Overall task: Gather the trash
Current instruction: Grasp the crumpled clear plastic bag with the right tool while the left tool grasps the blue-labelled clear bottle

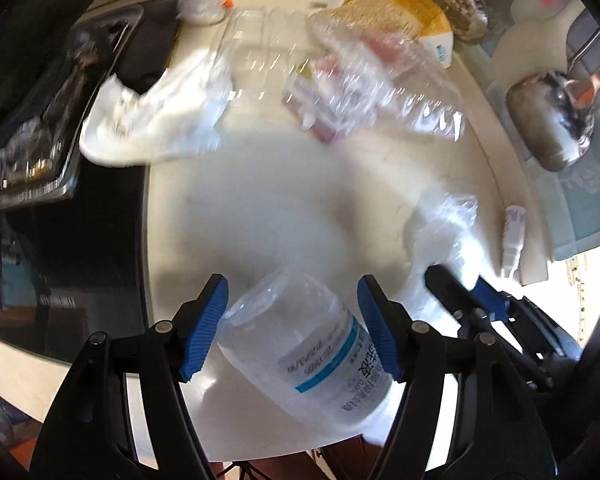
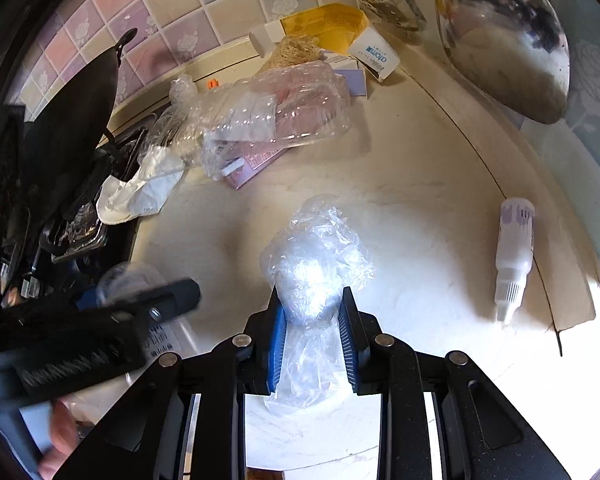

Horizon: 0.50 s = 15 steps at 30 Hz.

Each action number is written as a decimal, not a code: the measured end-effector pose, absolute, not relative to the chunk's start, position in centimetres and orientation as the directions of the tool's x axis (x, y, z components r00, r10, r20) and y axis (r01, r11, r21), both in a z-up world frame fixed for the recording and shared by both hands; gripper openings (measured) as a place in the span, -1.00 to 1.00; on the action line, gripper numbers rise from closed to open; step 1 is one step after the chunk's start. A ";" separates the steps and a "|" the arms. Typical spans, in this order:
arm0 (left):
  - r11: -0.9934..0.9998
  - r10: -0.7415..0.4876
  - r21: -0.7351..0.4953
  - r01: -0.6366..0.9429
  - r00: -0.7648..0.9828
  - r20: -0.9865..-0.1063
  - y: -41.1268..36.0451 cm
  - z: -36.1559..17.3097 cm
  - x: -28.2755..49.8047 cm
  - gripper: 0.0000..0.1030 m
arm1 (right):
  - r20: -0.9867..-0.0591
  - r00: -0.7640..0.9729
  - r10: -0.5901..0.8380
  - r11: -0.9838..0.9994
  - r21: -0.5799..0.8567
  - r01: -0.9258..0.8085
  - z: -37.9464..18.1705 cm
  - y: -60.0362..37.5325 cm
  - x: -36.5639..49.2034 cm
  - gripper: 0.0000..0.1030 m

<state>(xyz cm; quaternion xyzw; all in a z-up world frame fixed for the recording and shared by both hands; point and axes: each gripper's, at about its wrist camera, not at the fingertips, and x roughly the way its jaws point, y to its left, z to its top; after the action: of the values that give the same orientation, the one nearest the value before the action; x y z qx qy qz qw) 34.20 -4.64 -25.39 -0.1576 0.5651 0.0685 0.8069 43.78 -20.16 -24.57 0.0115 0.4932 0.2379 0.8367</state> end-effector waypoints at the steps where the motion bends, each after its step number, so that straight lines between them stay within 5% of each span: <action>1: 0.944 -0.053 -0.168 -0.285 0.371 -0.927 -4.8 -25.5 33.9 0.27 | -0.818 0.407 0.407 0.888 0.249 -0.387 -24.7 -20.2 43.6 -0.53; 15: 0.969 0.016 -0.102 -0.223 0.471 -0.882 -4.6 -25.7 33.3 0.27 | -0.799 0.440 0.410 0.890 0.244 -0.386 -24.6 -19.9 43.1 -0.53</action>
<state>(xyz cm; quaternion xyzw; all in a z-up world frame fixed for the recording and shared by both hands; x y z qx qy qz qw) 33.29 -4.65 -25.67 -0.1019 0.5093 0.0701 0.8516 43.06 -19.85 -24.59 0.0126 0.4746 0.2344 0.8483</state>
